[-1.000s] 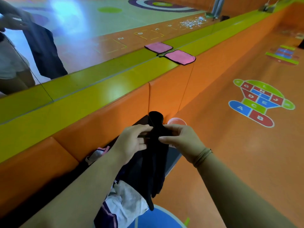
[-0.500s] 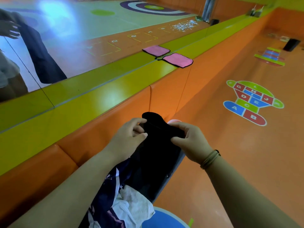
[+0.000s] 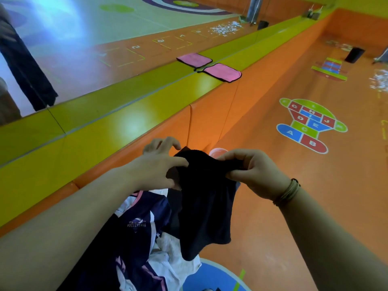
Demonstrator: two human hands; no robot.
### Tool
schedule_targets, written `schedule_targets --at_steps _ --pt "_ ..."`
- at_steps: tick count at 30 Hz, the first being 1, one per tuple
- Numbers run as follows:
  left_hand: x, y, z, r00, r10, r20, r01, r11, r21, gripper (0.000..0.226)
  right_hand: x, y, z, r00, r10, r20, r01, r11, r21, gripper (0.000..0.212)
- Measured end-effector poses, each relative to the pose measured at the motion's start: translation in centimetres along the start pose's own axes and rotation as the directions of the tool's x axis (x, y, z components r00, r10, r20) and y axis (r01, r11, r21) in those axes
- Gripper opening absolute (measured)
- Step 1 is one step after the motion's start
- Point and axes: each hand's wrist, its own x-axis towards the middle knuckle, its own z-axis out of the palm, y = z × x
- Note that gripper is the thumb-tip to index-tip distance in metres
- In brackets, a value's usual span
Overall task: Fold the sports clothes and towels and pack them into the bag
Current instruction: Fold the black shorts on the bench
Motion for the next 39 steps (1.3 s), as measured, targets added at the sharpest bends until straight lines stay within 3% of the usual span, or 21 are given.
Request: schedule_targets --at_steps 5,8,13,17,24,29,35,39 --pt "0.6 -0.4 -0.3 0.995 0.057 0.086 -0.075 0.974 0.216 0.057 -0.1 0.0 0.4 1.0 0.008 -0.006 -0.008 1.0 0.001 0.035" --pt "0.8 -1.2 -0.6 0.984 0.14 0.113 -0.165 0.952 0.256 0.045 -0.6 0.0 0.4 1.0 0.01 -0.007 -0.01 1.0 -0.027 0.038" --pt "0.7 -2.5 -0.5 0.969 0.246 -0.019 -0.244 0.966 0.081 0.033 -1.2 0.8 0.1 0.993 0.032 -0.113 -0.05 0.987 -0.153 0.038" --pt "0.5 -2.6 0.0 0.966 0.228 -0.125 -0.235 0.971 -0.045 0.028 -1.3 1.8 0.4 0.986 0.059 -0.157 -0.095 0.967 -0.237 0.043" --pt "1.8 -2.5 0.7 0.973 0.221 -0.066 -0.223 0.975 -0.024 0.037 -1.0 2.9 0.0 0.98 0.079 -0.184 -0.123 0.962 -0.243 0.036" --pt "4.0 -2.5 1.5 0.982 0.18 0.048 -0.169 0.968 -0.183 0.058 -0.8 5.1 -2.0 0.976 0.21 -0.051 -0.213 0.896 -0.39 0.037" --pt "9.9 -1.8 2.9 0.938 0.093 0.335 -0.082 0.996 -0.046 0.05 1.2 9.7 -4.3 0.938 0.343 0.042 -0.276 0.816 -0.507 0.026" --pt "16.1 -0.9 3.3 0.966 0.033 0.256 -0.049 0.997 0.056 0.043 4.1 13.2 -7.7 0.932 0.36 -0.036 -0.318 0.77 -0.553 0.026"
